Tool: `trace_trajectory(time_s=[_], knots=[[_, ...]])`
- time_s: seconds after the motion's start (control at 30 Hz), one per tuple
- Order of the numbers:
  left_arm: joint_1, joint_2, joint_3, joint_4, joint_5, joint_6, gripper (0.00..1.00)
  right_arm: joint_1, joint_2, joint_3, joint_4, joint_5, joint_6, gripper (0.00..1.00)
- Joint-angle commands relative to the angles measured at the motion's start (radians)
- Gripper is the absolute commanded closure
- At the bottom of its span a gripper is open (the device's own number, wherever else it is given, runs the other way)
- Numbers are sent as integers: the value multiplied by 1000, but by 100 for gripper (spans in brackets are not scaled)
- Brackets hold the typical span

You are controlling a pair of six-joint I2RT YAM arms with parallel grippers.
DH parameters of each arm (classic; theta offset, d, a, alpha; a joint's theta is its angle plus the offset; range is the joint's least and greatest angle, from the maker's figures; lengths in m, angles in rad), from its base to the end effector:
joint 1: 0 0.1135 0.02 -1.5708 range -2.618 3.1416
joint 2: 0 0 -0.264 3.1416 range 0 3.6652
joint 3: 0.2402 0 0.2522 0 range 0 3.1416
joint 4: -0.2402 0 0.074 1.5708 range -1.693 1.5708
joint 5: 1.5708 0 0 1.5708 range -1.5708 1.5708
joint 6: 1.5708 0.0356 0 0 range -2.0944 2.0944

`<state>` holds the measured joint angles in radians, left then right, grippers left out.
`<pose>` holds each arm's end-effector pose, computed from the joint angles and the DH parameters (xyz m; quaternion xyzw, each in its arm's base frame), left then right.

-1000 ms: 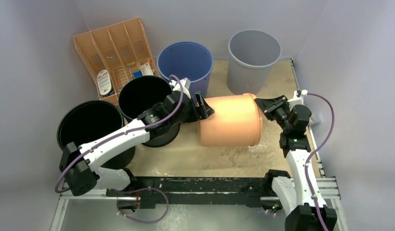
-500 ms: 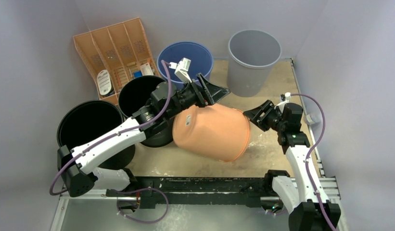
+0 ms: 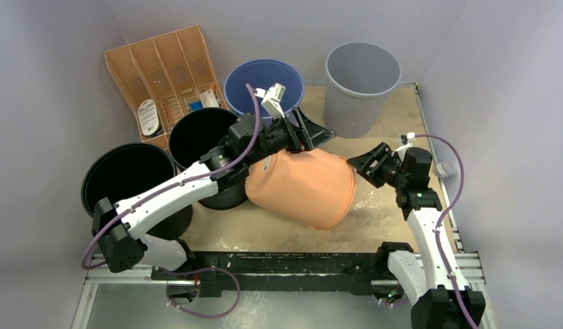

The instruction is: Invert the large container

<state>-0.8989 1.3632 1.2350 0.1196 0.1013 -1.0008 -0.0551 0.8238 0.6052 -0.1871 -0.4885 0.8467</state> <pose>0.1999 -0.2571 0.3991 -0.0005 0.7101 -0.5928 0.3799 0.1903 0.0062 0.2710 0.2334 0.7873 0.3921 0.4147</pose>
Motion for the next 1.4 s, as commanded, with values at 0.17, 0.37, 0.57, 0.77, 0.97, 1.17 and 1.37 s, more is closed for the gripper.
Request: trace_trajectory(time_s=[0.17,0.37,0.57,0.77,0.97,1.17,1.37], knots=[[-1,-34,134,-93,-31,144,24,0,34,27,18,10,-28,36],[0,-65,217,-305,-143,222,23,0,60,36,8,-4,-72,36],[1,-146,195,-466,-255,287,22,0,72,26,8,-13,-92,36],[8,-160,163,-565,-284,293,22,0,86,55,-10,10,-147,36],[8,-154,151,-593,-250,294,22,-1,110,55,-12,-7,-171,36],[8,-124,152,-585,-179,286,22,0,121,49,-11,-9,-181,36],[8,-94,149,-526,-86,266,22,0,116,31,-11,-2,-176,36]])
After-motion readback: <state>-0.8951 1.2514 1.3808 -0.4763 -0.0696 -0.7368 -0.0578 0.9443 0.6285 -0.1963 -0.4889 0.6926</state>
